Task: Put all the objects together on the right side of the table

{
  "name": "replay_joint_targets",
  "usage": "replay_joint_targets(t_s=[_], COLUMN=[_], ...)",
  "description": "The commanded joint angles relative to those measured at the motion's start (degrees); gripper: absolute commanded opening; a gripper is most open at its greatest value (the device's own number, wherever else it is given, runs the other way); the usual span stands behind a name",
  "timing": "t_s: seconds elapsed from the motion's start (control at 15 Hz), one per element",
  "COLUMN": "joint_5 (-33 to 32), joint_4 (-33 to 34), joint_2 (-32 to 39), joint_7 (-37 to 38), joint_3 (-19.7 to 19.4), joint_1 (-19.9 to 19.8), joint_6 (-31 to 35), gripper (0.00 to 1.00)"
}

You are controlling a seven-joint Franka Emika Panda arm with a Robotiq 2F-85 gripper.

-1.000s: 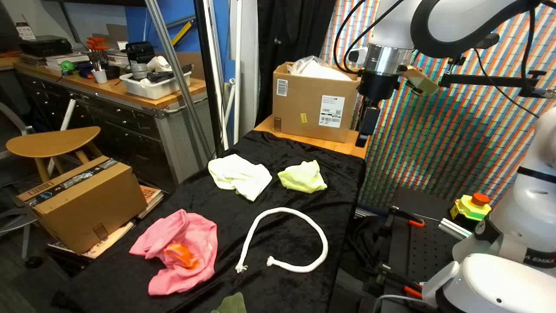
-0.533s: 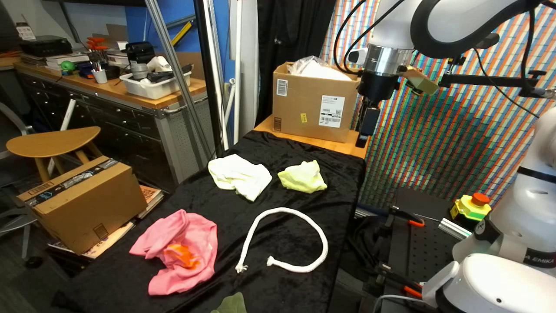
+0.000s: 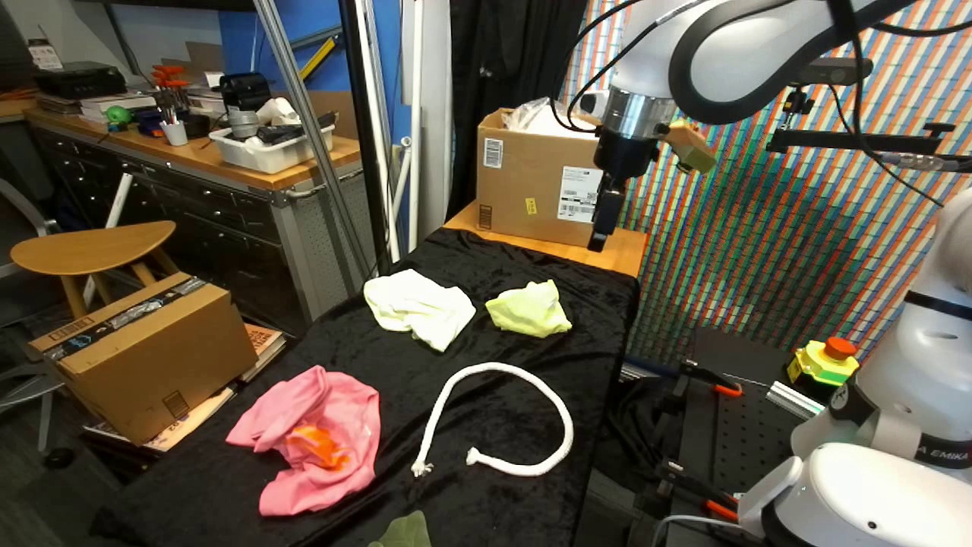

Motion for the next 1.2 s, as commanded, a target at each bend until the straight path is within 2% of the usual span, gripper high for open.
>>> replay_joint_targets(t_s=[0.0, 0.27, 0.6, 0.87, 1.13], joint_5=[1.2, 6.4, 13.0, 12.7, 11.5], joint_4=[8.1, 15.9, 26.3, 34.0, 39.5], joint_2=[13.3, 26.3, 41.1, 50.5, 56.8], joint_7=[-2.7, -6.3, -11.2, -10.5, -9.4], joint_3=[-1.5, -1.9, 1.7, 4.6, 6.2], joint_1=[-0.3, -1.3, -6.4, -10.7, -13.4], joint_6=[5.0, 6.1, 6.3, 5.1, 3.4], gripper=[1.00, 1.00, 1.00, 1.00, 1.00])
